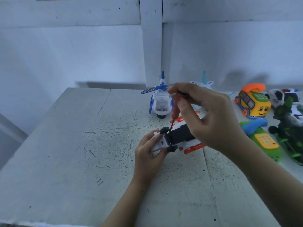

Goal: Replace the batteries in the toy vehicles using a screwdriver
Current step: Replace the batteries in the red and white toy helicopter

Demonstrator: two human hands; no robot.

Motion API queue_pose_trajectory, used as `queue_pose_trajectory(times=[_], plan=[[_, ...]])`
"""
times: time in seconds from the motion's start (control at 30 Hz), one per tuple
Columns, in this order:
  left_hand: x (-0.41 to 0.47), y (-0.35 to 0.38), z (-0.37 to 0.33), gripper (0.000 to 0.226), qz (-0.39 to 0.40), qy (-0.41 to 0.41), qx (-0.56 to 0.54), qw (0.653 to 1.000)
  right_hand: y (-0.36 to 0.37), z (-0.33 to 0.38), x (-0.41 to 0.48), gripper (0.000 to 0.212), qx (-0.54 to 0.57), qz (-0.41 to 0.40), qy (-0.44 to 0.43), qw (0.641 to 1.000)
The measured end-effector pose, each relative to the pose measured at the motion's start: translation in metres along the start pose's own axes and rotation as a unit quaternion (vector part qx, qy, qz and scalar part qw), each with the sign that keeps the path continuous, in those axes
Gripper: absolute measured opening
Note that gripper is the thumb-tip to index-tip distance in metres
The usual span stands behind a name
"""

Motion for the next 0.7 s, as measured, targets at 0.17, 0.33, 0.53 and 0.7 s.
queue_pose_trajectory(times=[0.17,0.33,0.53,0.7], plan=[[0.000,0.001,0.002,0.043,0.004,0.000,0.002,1.000,-0.002,0.002,0.004,0.026,-0.018,-0.042,-0.003,0.999],[0.000,0.001,0.003,0.044,0.005,0.001,0.011,1.000,-0.003,0.004,0.008,0.029,-0.034,-0.060,0.001,0.998],[0.001,0.001,0.001,0.045,-0.004,0.001,0.002,1.000,0.002,0.000,0.011,0.024,0.009,0.006,0.022,1.000],[0.001,0.000,0.000,0.047,-0.003,0.007,-0.004,1.000,0.002,0.001,0.014,0.018,0.019,-0.023,0.026,0.999]])
Point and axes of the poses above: each hand's wrist, its own x-axis towards the middle knuckle, its own y-axis out of the palm, z = x × y, the point moved 2 cm from there along x, towards the middle knuckle, and after that the axes turned 8 degrees about x, right-handed, at the moved point
